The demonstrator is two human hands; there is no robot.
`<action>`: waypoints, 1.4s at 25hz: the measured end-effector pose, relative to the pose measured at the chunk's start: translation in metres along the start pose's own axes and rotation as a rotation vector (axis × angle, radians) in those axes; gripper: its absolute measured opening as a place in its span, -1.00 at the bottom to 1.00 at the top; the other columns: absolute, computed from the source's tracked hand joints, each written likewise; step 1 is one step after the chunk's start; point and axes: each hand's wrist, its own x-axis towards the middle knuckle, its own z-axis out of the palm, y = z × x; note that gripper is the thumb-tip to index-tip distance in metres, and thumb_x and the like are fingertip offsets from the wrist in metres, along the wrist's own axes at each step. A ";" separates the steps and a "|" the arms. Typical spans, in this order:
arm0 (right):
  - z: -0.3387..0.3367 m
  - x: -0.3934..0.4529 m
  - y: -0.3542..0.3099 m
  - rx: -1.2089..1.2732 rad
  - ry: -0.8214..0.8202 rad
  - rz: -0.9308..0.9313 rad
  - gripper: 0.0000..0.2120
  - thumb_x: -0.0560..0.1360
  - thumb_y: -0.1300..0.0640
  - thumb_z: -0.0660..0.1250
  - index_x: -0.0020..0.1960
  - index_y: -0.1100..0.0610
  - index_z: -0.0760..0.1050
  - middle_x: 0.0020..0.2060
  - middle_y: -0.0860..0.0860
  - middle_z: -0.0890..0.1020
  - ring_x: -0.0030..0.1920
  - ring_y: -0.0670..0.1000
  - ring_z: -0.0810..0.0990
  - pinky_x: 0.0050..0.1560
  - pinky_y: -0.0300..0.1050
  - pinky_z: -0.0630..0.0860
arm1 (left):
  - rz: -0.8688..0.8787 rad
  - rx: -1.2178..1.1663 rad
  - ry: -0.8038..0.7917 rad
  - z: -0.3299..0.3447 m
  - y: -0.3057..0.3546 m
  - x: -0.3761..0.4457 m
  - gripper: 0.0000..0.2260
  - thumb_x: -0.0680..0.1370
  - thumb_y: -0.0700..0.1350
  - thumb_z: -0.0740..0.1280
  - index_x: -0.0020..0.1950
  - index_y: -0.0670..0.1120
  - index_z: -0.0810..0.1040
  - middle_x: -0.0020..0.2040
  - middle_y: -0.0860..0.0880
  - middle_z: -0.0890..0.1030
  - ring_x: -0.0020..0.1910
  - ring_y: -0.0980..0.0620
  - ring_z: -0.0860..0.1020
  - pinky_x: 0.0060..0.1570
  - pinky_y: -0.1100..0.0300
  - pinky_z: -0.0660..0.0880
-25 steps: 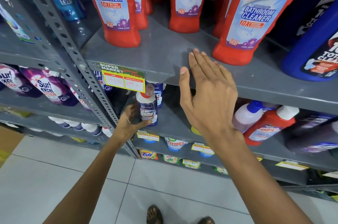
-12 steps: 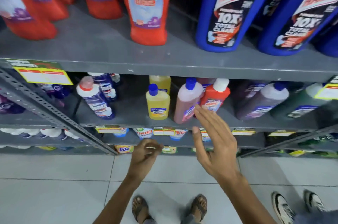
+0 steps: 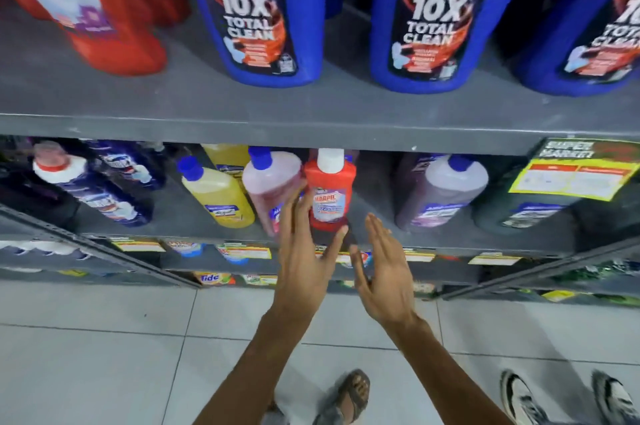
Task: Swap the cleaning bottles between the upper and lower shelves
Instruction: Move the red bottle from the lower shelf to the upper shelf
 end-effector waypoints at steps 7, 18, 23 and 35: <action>0.055 0.025 0.046 -0.105 -0.069 0.004 -0.38 0.75 -0.11 0.13 0.71 0.20 0.23 0.69 0.10 0.28 0.70 0.06 0.22 0.71 -0.10 0.09 | -0.077 0.250 -0.111 0.024 0.021 0.056 -0.18 0.54 -0.22 0.54 0.68 -0.23 0.14 0.63 -0.26 0.31 0.64 -0.25 0.28 0.60 -0.04 0.20; 0.074 0.027 0.048 -0.314 -0.116 -0.032 -0.41 0.79 -0.07 0.04 0.72 0.23 0.18 0.72 0.12 0.22 0.73 0.09 0.13 0.72 0.06 0.05 | -0.162 0.081 -0.249 0.019 -0.027 0.058 -0.31 0.53 -0.09 0.57 0.58 -0.12 0.33 0.48 -0.13 0.54 0.44 -0.12 0.53 0.37 -0.12 0.55; 0.073 0.027 0.047 -0.312 -0.103 -0.039 -0.38 0.79 -0.10 -0.06 0.70 0.25 0.21 0.70 0.13 0.26 0.72 0.12 0.19 0.71 0.13 0.18 | -0.188 -0.109 -0.283 0.008 -0.034 0.063 -0.35 0.50 -0.14 0.60 0.52 -0.12 0.41 0.38 -0.01 0.61 0.34 -0.02 0.60 0.35 -0.13 0.61; 0.010 0.025 -0.079 0.152 0.037 -0.233 -0.52 0.72 0.10 0.25 0.63 0.08 0.41 0.63 -0.05 0.43 0.61 0.00 0.43 0.64 -0.06 0.34 | -0.153 -0.395 -0.126 -0.194 0.025 0.027 -0.37 0.25 -0.29 0.65 0.28 -0.08 0.55 0.13 -0.10 0.79 0.11 -0.09 0.77 0.12 -0.11 0.71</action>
